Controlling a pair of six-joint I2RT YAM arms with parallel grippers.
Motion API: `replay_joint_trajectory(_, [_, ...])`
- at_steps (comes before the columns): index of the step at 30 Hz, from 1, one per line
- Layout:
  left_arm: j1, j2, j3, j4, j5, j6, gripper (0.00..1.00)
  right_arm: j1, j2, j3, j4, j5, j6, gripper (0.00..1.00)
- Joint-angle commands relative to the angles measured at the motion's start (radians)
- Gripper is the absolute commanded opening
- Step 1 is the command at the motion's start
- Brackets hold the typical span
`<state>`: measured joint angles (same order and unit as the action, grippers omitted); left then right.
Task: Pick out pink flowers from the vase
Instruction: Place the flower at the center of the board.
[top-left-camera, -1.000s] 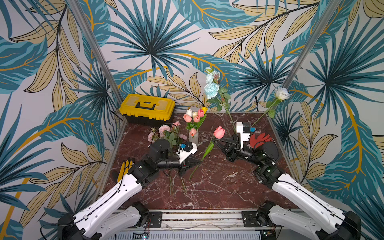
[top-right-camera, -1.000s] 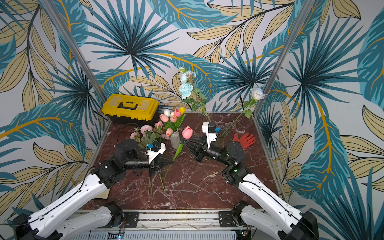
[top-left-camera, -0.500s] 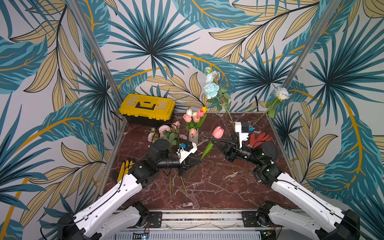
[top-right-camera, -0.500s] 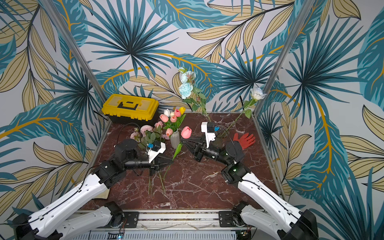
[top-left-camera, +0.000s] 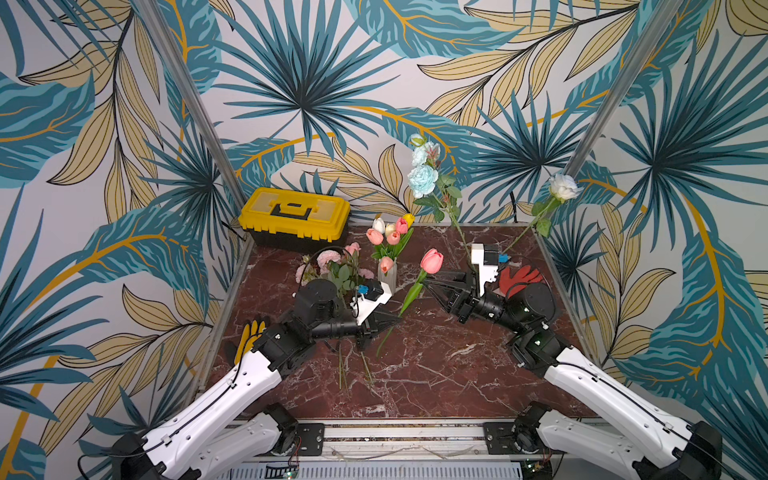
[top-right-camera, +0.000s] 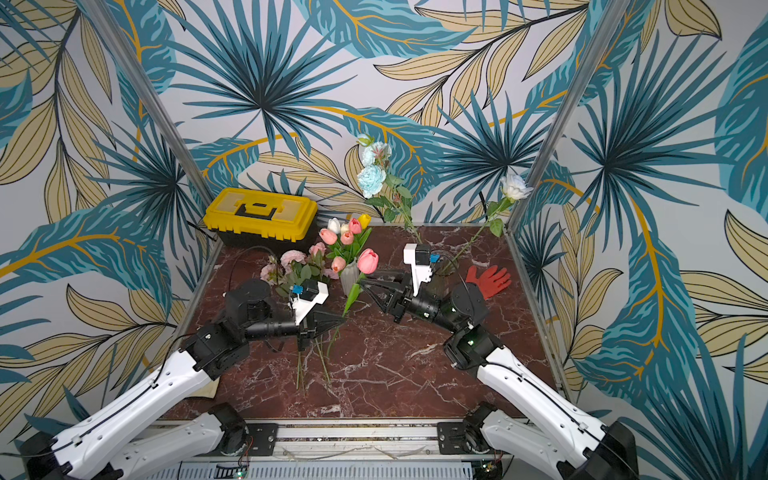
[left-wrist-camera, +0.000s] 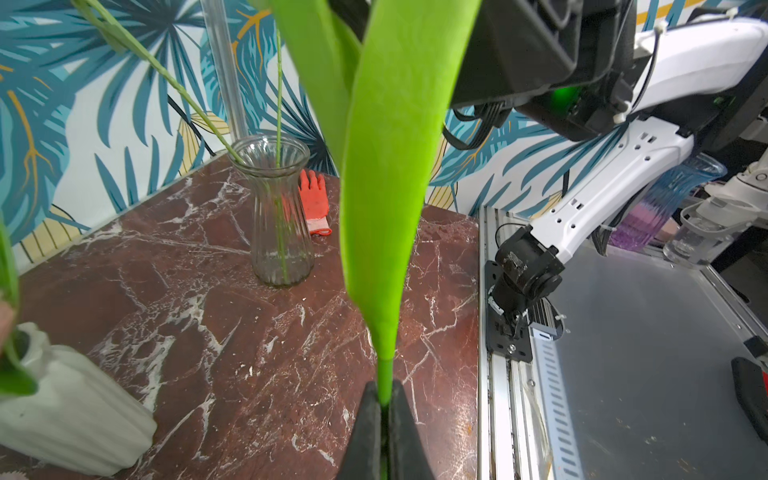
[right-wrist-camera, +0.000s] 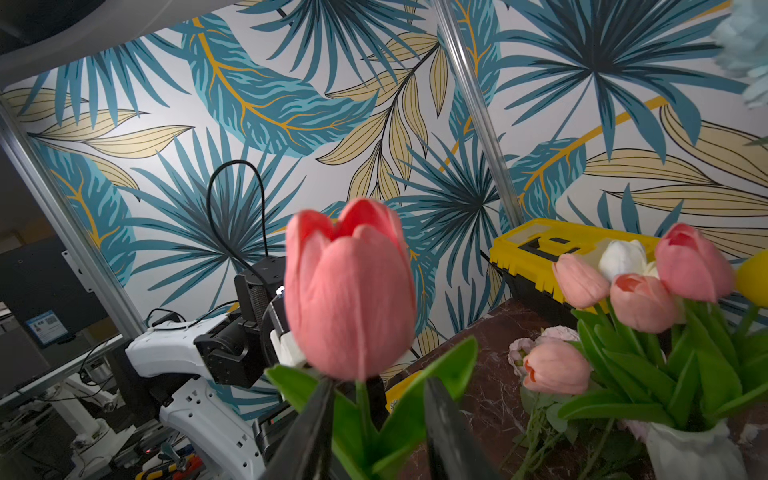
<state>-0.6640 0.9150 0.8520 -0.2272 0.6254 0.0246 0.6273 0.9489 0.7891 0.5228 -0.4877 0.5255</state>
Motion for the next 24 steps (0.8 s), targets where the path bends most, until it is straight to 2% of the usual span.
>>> replay_joint_trajectory(1, [0.003, -0.081, -0.038, 0.040, -0.099, -0.074, 0.00, 0.006, -0.054, -0.010, -0.044, 0.077, -0.050, 0.42])
replay_joint_trajectory(4, [0.003, -0.160, -0.063, 0.047, -0.259, -0.182, 0.00, 0.005, -0.088, -0.008, -0.110, 0.113, -0.083, 0.44])
replay_joint_trajectory(8, [0.004, -0.298, -0.130, 0.030, -0.626, -0.386, 0.00, 0.006, -0.110, -0.003, -0.178, 0.160, -0.098, 0.45])
replay_joint_trajectory(10, [0.005, -0.352, -0.148, -0.022, -0.782, -0.450, 0.00, 0.006, -0.116, -0.004, -0.183, 0.170, -0.097, 0.45])
replay_joint_trajectory(12, [0.013, -0.358, -0.138, -0.124, -0.872, -0.494, 0.00, 0.006, -0.117, -0.005, -0.187, 0.177, -0.094, 0.45])
replay_joint_trajectory(14, [0.046, -0.320, -0.122, -0.194, -0.850, -0.532, 0.00, 0.007, -0.117, -0.003, -0.196, 0.182, -0.093, 0.45])
replay_joint_trajectory(18, [0.179, -0.248, -0.152, -0.206, -0.660, -0.661, 0.00, 0.008, -0.122, -0.005, -0.216, 0.201, -0.085, 0.45])
replay_joint_trajectory(20, [0.226, -0.201, -0.169, -0.185, -0.571, -0.676, 0.00, 0.008, -0.125, -0.007, -0.225, 0.216, -0.071, 0.45])
replay_joint_trajectory(24, [0.236, -0.079, -0.172, -0.147, -0.456, -0.666, 0.00, 0.009, -0.123, 0.004, -0.267, 0.220, -0.050, 0.45])
